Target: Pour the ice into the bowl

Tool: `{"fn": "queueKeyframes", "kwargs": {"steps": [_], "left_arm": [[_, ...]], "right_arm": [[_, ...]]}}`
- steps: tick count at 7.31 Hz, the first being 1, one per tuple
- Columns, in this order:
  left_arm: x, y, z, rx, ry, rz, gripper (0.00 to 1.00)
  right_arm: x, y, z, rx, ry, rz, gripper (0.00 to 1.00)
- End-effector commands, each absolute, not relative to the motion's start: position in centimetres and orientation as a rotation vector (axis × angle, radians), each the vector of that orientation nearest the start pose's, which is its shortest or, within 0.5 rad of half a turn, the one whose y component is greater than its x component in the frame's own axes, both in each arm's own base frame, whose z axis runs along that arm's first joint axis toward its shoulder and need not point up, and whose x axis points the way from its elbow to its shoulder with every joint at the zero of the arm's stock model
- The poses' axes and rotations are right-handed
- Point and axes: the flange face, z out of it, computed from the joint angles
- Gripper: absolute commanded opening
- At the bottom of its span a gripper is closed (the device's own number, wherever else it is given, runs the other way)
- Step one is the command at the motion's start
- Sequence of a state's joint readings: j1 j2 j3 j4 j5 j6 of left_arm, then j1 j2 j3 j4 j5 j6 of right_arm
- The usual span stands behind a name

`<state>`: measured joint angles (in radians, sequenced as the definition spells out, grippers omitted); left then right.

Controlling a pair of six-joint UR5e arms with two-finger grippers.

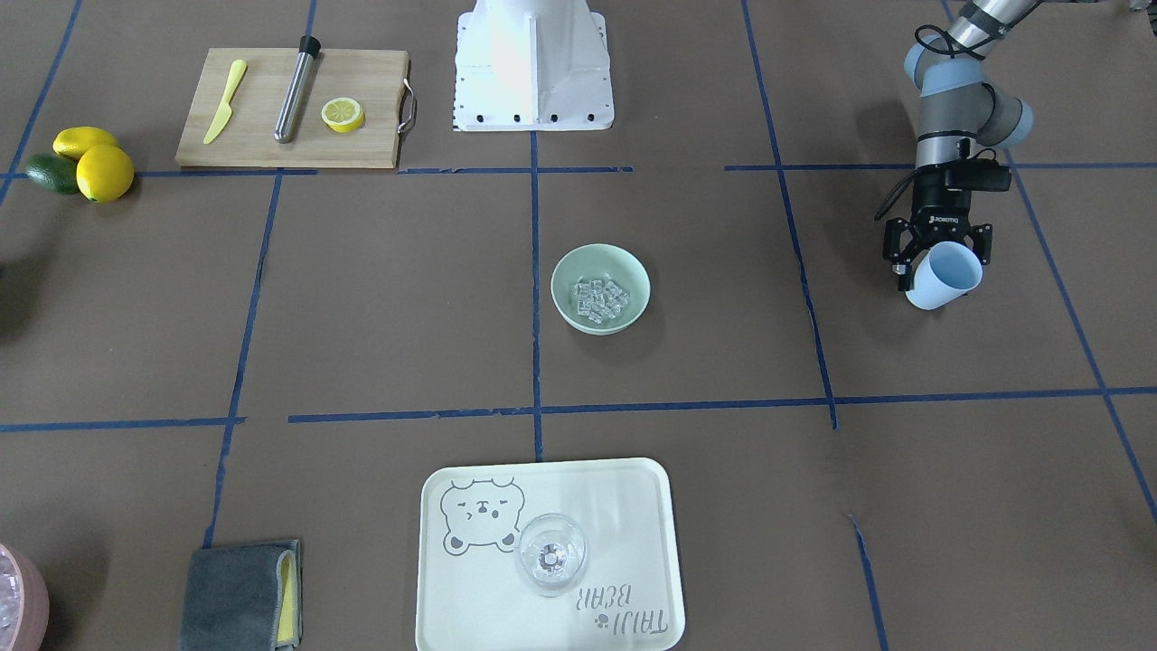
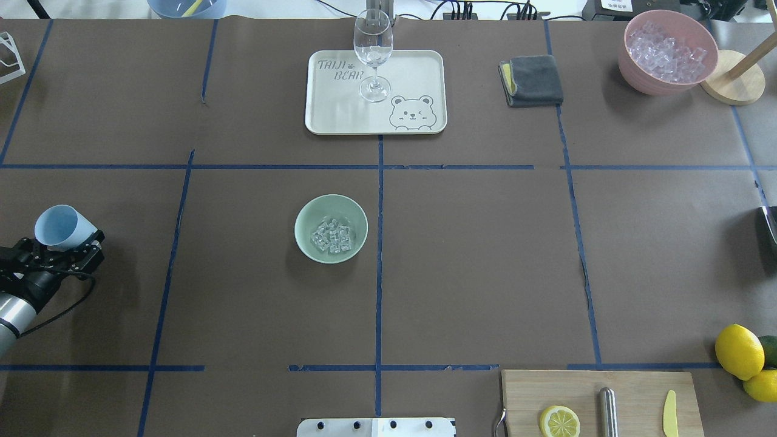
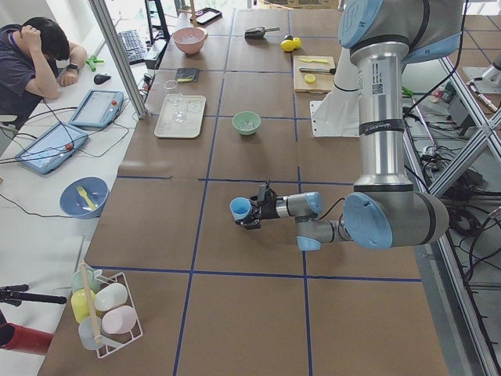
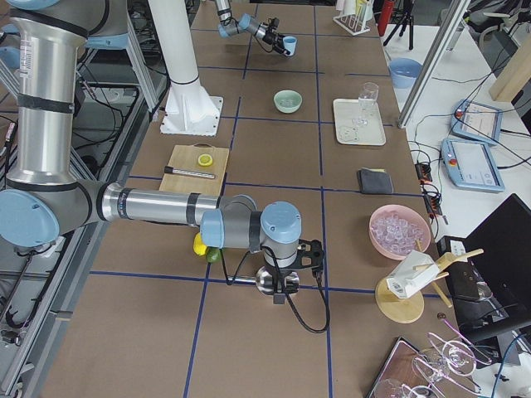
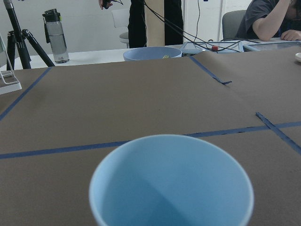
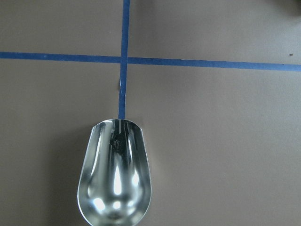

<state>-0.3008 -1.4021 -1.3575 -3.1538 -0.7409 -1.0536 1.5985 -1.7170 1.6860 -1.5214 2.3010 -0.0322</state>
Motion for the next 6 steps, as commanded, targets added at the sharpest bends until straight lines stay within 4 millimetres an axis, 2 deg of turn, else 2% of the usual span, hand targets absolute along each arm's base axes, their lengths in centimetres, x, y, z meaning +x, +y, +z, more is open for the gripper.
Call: {"fn": "queueKeyframes", "kwargs": {"steps": [1,4,6], "left_arm": [[31.1,-31.4,65.4,1.115,0.751,-0.324,1.00],[29.8,-31.5,61.7,1.161,0.779,-0.307,1.00],[28.2,-31.6,60.9,1.182,0.756,-0.285,1.00]], "right_arm": [[7.9,-42.9,66.7,0.039,-0.729,-0.010,1.00],[7.9,-42.8,66.9,0.036,-0.729,-0.009,1.00],[7.9,-42.9,66.8,0.037,-0.729,-0.009,1.00]]}}
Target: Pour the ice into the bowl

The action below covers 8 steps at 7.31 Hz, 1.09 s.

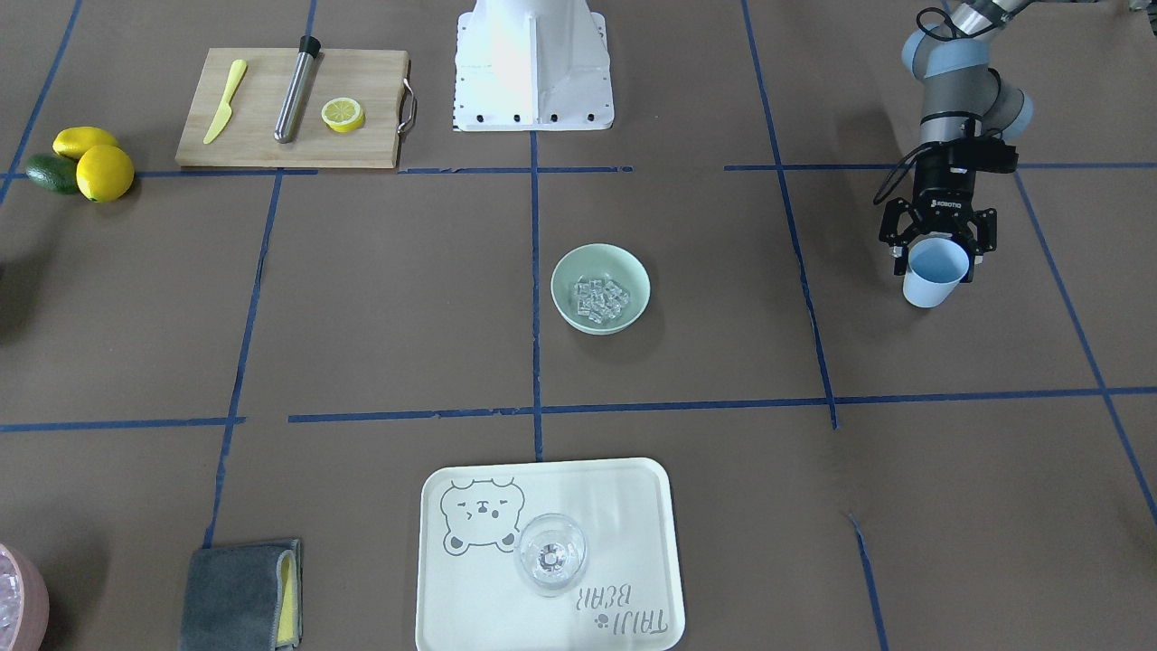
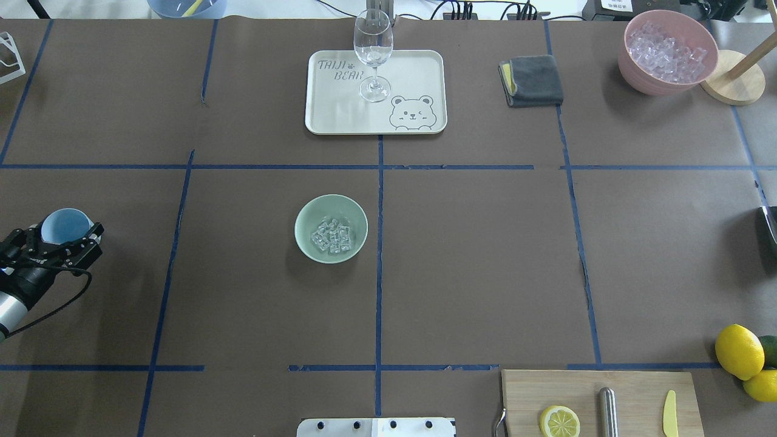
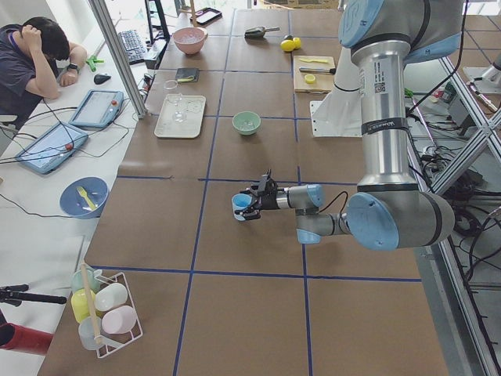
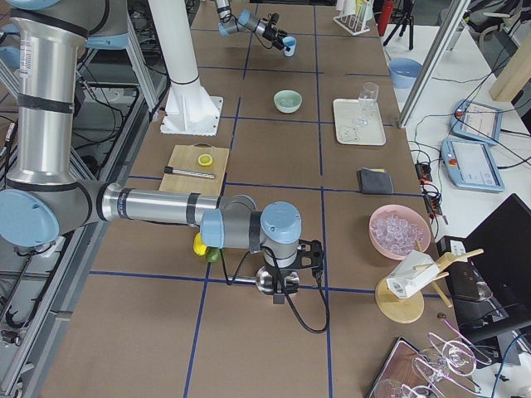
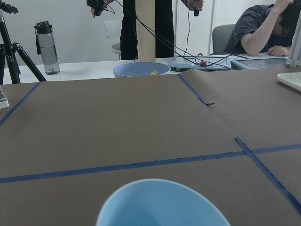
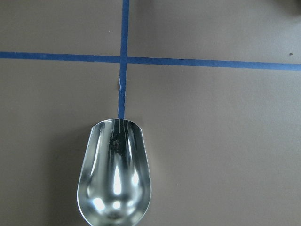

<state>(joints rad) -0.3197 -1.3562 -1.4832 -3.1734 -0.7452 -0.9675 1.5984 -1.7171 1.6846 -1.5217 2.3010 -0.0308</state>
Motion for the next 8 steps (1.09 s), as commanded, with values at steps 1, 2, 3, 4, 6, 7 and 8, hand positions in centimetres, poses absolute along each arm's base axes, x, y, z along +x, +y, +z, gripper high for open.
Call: {"fn": "queueKeyframes", "kwargs": {"steps": [1,2,3,4,6,7,8], "left_arm": [[27.4,-32.1,60.4,1.208,0.760,-0.286,1.00],[26.0,-32.9,60.3,1.230,0.754,-0.271,1.00],[24.7,-34.0,60.2,1.241,0.736,-0.247,1.00],[23.1,-35.3,59.4,1.248,0.732,-0.198,1.00],[17.3,-39.4,58.4,1.229,0.674,0.023,1.00],[13.5,-41.7,57.3,1.171,0.638,0.120,1.00],[9.3,-43.5,55.7,1.098,0.586,0.215,1.00]], "right_arm": [[7.9,-43.0,66.7,0.038,-0.729,-0.008,1.00],[7.9,-43.1,66.7,0.040,-0.729,-0.009,1.00],[7.9,-43.2,66.6,0.041,-0.729,-0.009,1.00],[7.9,-43.2,66.5,0.043,-0.731,-0.010,1.00],[7.9,-42.9,66.7,0.040,-0.731,-0.009,1.00],[7.9,-42.9,66.7,0.040,-0.731,-0.009,1.00],[7.9,-43.1,66.1,0.051,-0.730,-0.013,1.00]]}}
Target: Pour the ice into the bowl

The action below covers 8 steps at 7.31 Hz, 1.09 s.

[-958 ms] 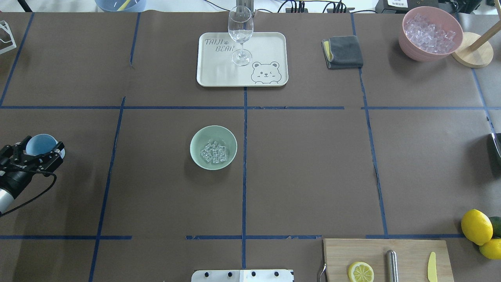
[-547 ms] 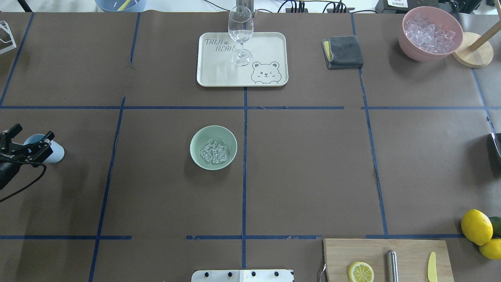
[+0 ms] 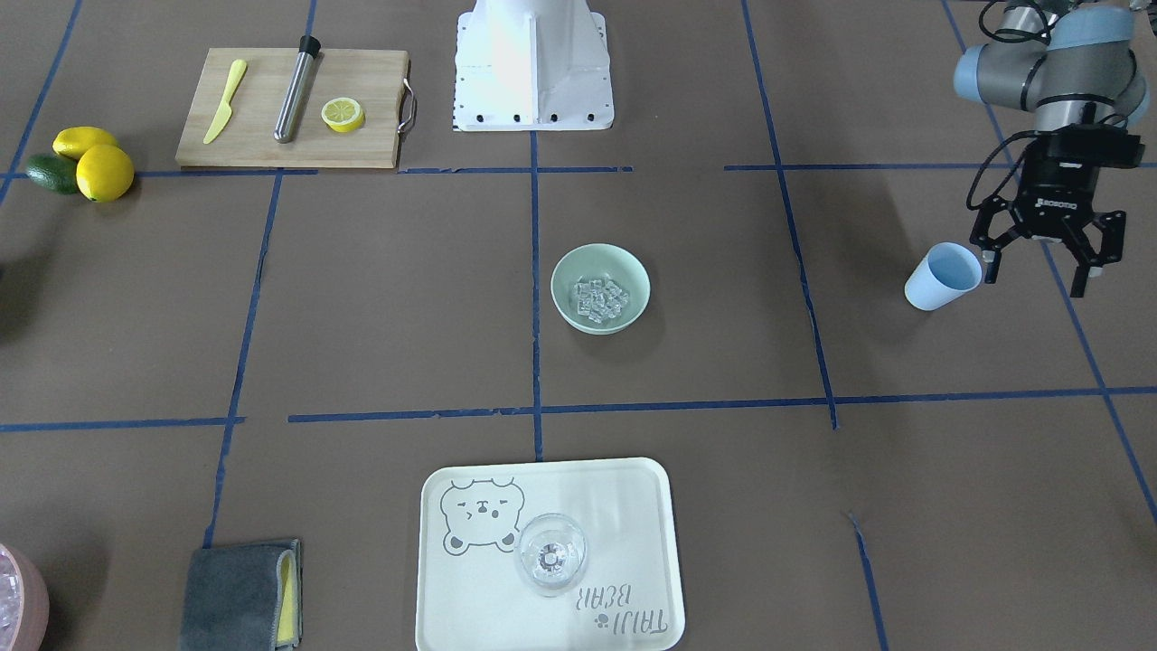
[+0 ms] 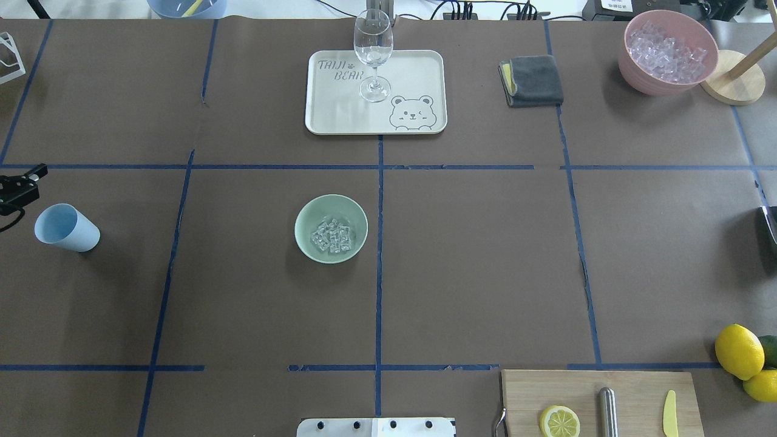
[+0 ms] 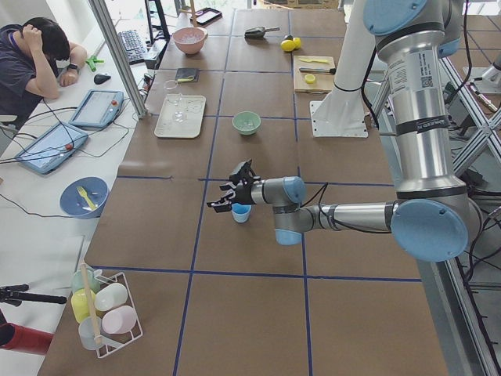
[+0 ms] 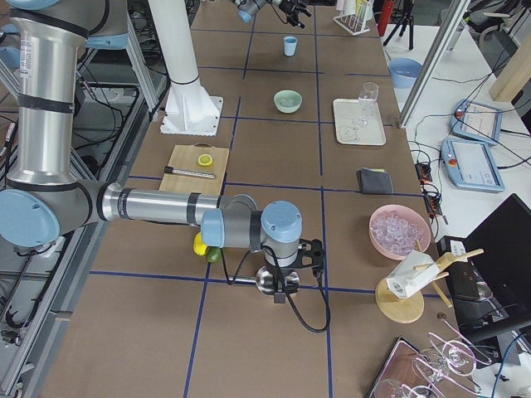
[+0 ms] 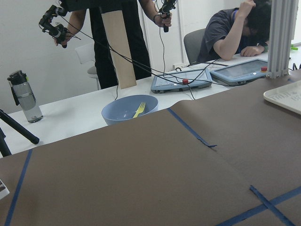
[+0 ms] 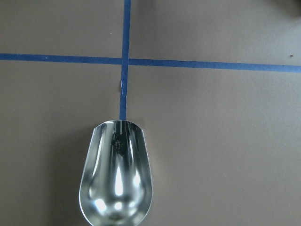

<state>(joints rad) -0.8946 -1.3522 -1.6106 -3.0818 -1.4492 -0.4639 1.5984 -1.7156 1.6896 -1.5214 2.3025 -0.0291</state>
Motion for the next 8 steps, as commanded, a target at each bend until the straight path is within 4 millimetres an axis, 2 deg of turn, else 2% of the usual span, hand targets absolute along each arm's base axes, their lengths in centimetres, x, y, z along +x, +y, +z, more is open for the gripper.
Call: {"fn": "queueKeyframes", "kwargs": {"steps": [1,2,3,4,5,6,7,8], "left_arm": [[5.7,-45.1,54.0,1.041,0.528,0.286,1.00],[1.9,-47.0,53.1,0.929,0.525,0.316,1.00],[-1.6,-48.7,52.5,0.816,0.594,0.296,1.00],[-4.3,-48.9,53.6,0.668,0.645,0.223,1.00],[-4.5,-48.8,55.4,0.537,0.651,0.177,1.00],[-4.7,-48.6,57.1,0.399,0.648,0.128,1.00],[-6.7,-48.2,57.7,0.352,0.643,0.071,1.00],[-7.6,-48.2,59.0,0.263,0.642,0.022,1.00]], "right_arm": [[7.9,-43.4,65.2,0.067,-0.730,-0.014,1.00],[7.9,-43.6,63.7,0.093,-0.731,-0.018,1.00],[7.7,-43.7,62.0,0.120,-0.754,-0.027,1.00],[7.2,-43.9,60.3,0.146,-0.816,-0.043,1.00],[6.8,-44.0,57.7,0.178,-0.860,-0.055,1.00],[4.8,-44.1,54.4,0.186,-0.877,-0.051,1.00],[2.0,-44.3,50.9,0.175,-0.889,-0.035,1.00],[-0.9,-45.3,47.9,0.167,-0.906,-0.035,1.00]]}}
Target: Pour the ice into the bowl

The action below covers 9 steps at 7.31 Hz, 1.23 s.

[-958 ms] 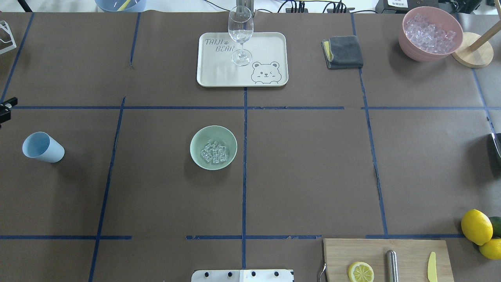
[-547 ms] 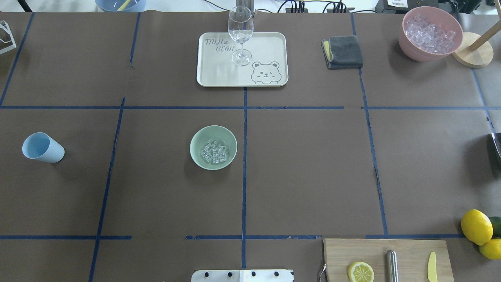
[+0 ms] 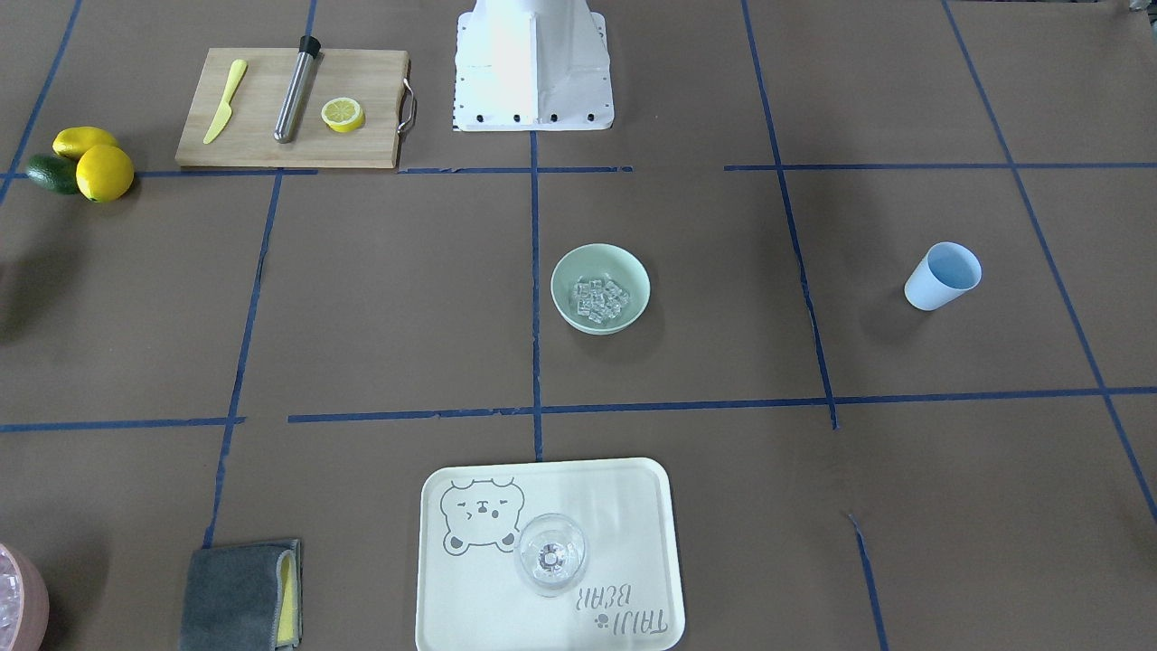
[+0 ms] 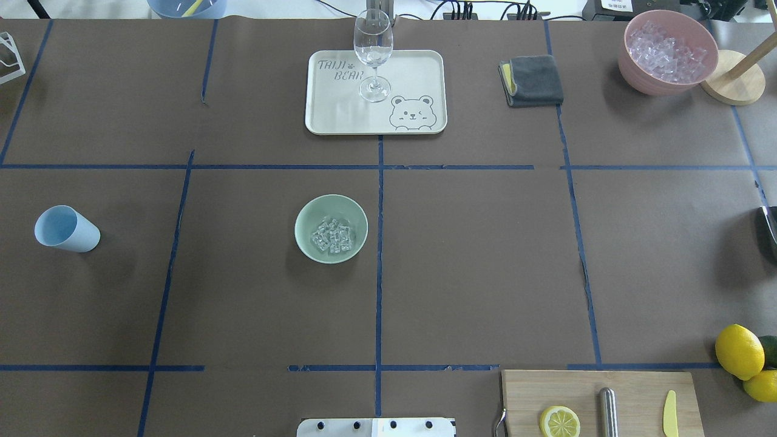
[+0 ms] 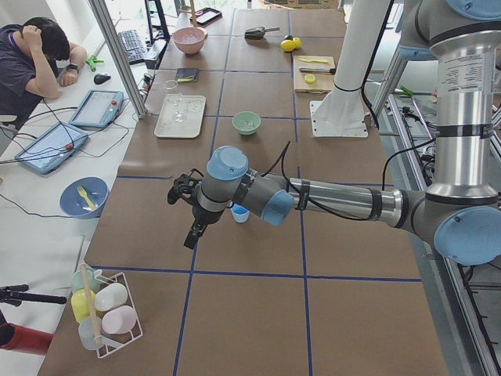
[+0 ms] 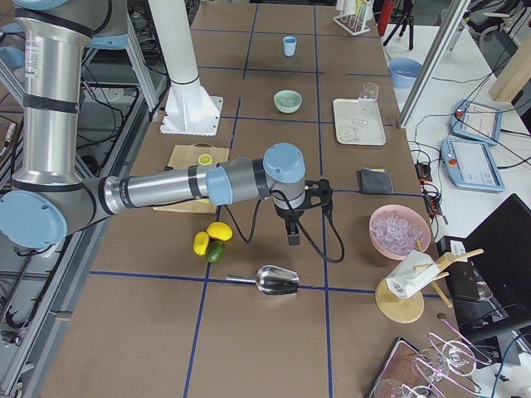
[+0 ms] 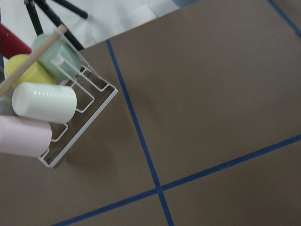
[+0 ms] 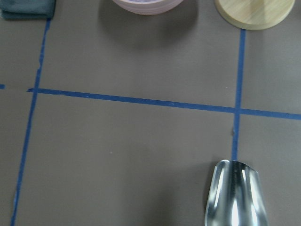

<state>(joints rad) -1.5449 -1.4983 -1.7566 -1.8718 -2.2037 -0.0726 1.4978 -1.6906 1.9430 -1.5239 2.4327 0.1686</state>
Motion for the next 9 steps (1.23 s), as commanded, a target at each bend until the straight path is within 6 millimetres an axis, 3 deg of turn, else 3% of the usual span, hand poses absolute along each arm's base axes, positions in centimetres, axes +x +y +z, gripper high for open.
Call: {"fn": "queueKeyframes", "kwargs": {"steps": [1,2,3,4,5,6,7,8,9], "left_arm": [[-7.7,-47.8,59.7,0.183,0.655,-0.008,1.00],[-7.6,-47.0,60.3,0.119,0.685,-0.027,1.00],[-8.0,-46.6,60.2,0.111,0.696,-0.042,1.00],[-8.1,-46.6,60.0,0.114,0.697,-0.043,1.00],[-8.0,-46.8,60.1,0.115,0.697,-0.041,1.00],[-8.0,-46.9,59.9,0.121,0.697,-0.039,1.00],[-8.0,-47.0,59.7,0.125,0.697,-0.036,1.00],[-8.0,-47.1,59.6,0.128,0.697,-0.034,1.00],[-8.0,-47.1,59.6,0.128,0.697,-0.034,1.00]], "right_arm": [[-4.9,-46.4,44.5,0.145,-0.930,-0.032,1.00],[-9.2,-46.9,40.7,0.142,-0.949,-0.057,1.00],[-15.4,-47.0,36.3,0.186,-0.944,-0.167,1.00],[-19.9,-46.7,33.8,0.201,-0.936,-0.206,1.00],[-25.2,-45.6,30.9,0.155,-0.959,-0.167,1.00],[-30.3,-44.4,26.4,0.175,-0.967,-0.086,1.00],[-35.3,-42.1,24.1,0.146,-0.976,-0.099,1.00],[-39.4,-40.7,23.3,0.158,-0.950,-0.072,1.00],[-44.7,-40.6,21.6,0.181,-0.918,-0.010,1.00]]}}
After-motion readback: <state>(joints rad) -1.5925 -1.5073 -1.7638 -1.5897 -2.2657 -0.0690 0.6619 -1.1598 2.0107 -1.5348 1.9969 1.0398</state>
